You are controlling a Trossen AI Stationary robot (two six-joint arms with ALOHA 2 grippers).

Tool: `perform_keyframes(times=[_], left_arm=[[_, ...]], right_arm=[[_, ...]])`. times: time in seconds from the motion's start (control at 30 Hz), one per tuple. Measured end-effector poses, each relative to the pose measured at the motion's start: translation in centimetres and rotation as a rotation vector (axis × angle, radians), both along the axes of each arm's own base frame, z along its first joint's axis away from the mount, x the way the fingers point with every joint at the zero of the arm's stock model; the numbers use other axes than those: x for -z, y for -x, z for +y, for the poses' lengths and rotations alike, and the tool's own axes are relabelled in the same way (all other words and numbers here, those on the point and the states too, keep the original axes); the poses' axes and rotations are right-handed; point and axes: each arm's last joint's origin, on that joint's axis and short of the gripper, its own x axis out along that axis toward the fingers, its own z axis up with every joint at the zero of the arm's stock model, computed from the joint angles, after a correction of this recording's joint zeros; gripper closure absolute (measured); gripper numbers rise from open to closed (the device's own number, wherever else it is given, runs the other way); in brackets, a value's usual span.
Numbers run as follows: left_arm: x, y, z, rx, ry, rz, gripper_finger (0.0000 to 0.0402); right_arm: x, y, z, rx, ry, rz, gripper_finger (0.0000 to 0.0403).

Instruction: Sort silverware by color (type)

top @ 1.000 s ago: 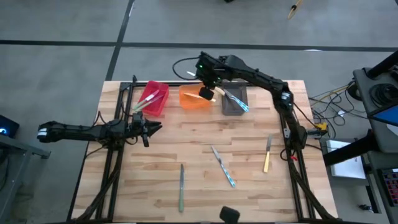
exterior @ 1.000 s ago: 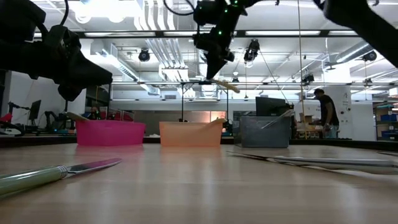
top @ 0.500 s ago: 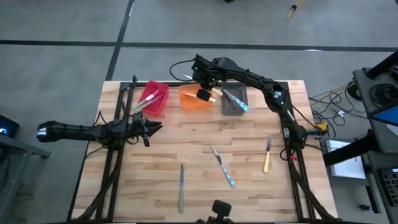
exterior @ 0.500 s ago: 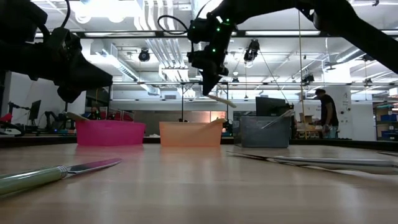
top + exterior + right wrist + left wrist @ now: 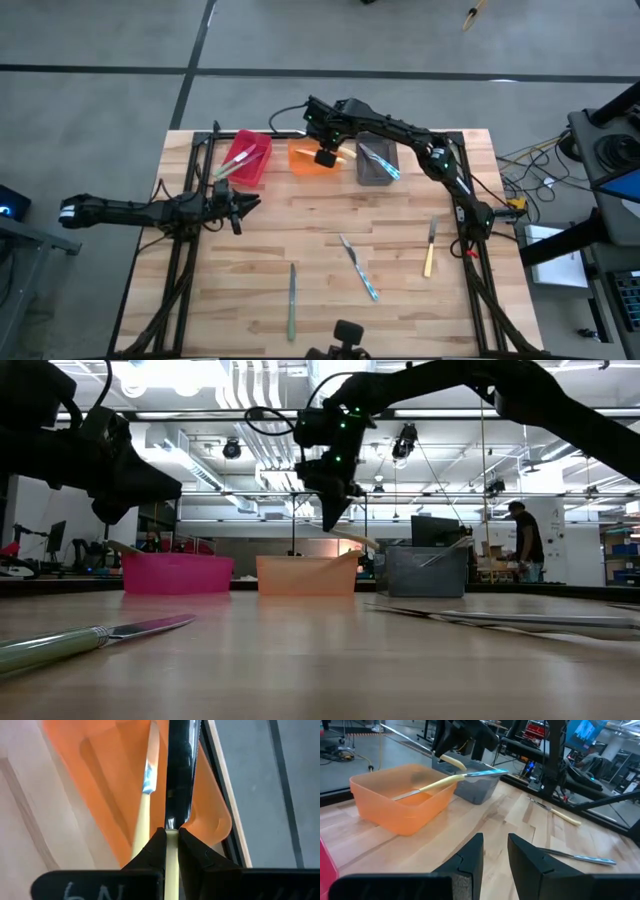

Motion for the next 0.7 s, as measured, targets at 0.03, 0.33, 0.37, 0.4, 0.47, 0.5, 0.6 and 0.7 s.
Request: perform_keyframes(times=[0.03, 0.33, 0.37, 0.4, 0.47, 0.5, 0.6, 0.7], left_arm=[[0.0, 0.0, 0.0, -0.002, 0.0, 0.002, 0.0331], [0.2, -0.1, 0.0, -0.006, -0.002, 0.017, 0.0331], [0.2, -0.1, 0.0, -0.006, -0.002, 0.02, 0.0331], [0.2, -0.1, 0.0, -0.006, -0.002, 0.02, 0.0331], [0.2, -0.1, 0.0, -0.007, -0.001, 0.018, 0.0331], [0.2, -0.1, 0.0, -0.006, -0.002, 0.019, 0.0331], [0.2, -0.1, 0.0, -0.007, -0.002, 0.019, 0.0331], [0.2, -0.1, 0.0, -0.007, -0.002, 0.02, 0.0331]], right_arm=[[0.1, -0.1, -0.1, 0.0, 0.003, -0.005, 0.0386], [1.4, -0.6, -0.3, -0.01, -0.004, 0.019, 0.0384], [1.6, -0.6, -0.3, -0.011, -0.004, 0.019, 0.0384], [1.6, -0.7, -0.4, -0.013, -0.003, 0.018, 0.0384], [1.8, -0.7, -0.4, -0.015, 0.002, 0.022, 0.0383], [1.8, -0.8, -0.4, -0.014, 0.005, 0.02, 0.0383], [2.0, -0.8, -0.5, -0.013, 0.005, 0.022, 0.0383], [2.2, -0.9, -0.5, -0.014, 0.003, 0.027, 0.0383]])
